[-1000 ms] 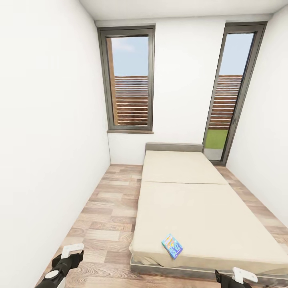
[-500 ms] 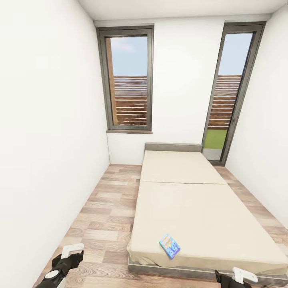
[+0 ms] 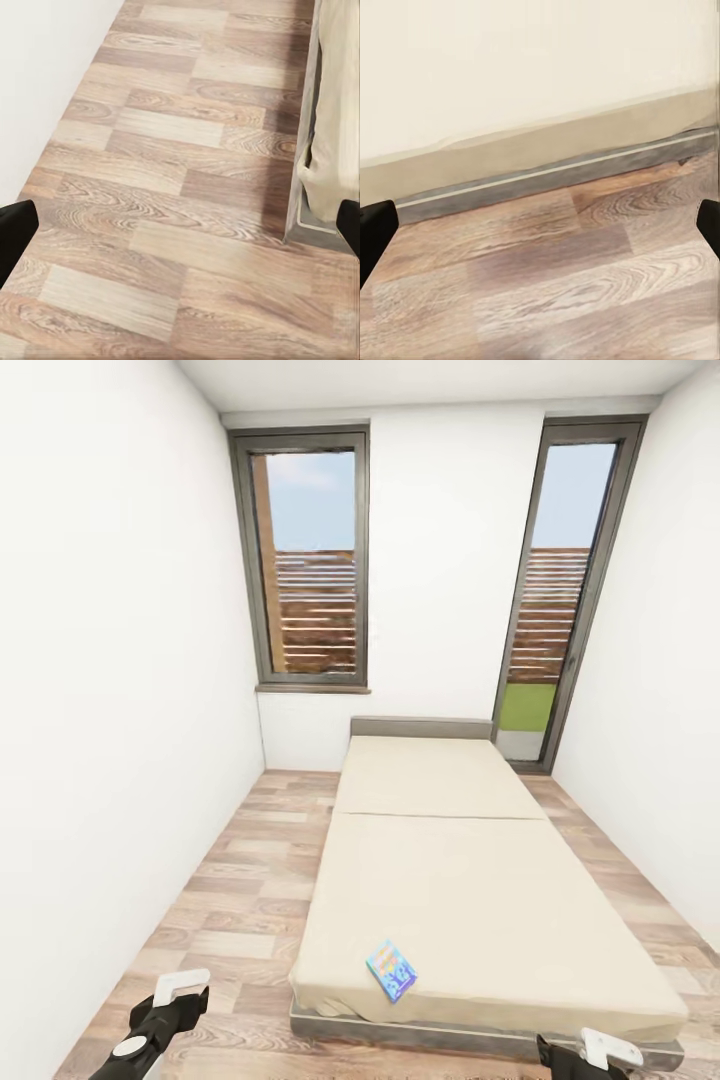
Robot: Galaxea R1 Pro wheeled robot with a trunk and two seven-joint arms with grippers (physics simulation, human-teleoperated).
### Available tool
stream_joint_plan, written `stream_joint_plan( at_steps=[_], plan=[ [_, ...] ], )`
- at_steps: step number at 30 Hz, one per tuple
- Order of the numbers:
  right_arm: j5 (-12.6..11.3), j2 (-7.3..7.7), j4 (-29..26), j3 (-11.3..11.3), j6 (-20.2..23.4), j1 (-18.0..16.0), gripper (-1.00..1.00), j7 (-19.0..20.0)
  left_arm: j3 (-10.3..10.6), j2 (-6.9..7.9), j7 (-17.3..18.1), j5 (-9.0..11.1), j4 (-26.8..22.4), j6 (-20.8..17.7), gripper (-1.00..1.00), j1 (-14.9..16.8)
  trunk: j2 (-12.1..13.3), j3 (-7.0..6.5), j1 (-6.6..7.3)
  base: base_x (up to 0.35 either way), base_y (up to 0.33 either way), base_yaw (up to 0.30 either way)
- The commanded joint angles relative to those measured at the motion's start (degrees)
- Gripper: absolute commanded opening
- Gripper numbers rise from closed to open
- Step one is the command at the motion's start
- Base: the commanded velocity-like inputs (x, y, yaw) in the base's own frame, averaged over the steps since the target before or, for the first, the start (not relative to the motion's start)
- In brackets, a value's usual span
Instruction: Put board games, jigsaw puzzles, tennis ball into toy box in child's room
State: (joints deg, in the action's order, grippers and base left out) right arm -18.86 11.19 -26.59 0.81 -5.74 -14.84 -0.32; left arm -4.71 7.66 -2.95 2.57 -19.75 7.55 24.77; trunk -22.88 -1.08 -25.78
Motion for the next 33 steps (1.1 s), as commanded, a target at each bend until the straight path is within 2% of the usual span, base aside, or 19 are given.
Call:
stream_joint_plan(
  at_steps=[1, 17, 33],
  plan=[
    [-0.5, 0.0, 0.0, -0.1, -0.1, 0.0, 1.0, 0.0, 0.0, -0.01, 0.0, 0.3, 0.0, 0.2, 1.0, 0.0, 0.0, 0.02, -0.01, -0.117, -0.287, 0.0],
    [-0.5, 0.0, 0.0, -0.1, -0.3, 0.0, 1.0, 0.0, 0.0, -0.01, 0.0, 0.3, 0.0, 0.2, 1.0, 0.0, 0.0, 0.02, -0.01, -0.128, -0.273, 0.0],
    [-0.5, 0.04, 0.0, -0.2, -0.4, 0.0, 1.0, 0.7, -0.1, -0.01, 0.5, 0.5, 0.1, 0.3, 1.0, 0.0, 0.0, 0.02, -0.01, 0.004, -0.038, 0.0]
  ],
)
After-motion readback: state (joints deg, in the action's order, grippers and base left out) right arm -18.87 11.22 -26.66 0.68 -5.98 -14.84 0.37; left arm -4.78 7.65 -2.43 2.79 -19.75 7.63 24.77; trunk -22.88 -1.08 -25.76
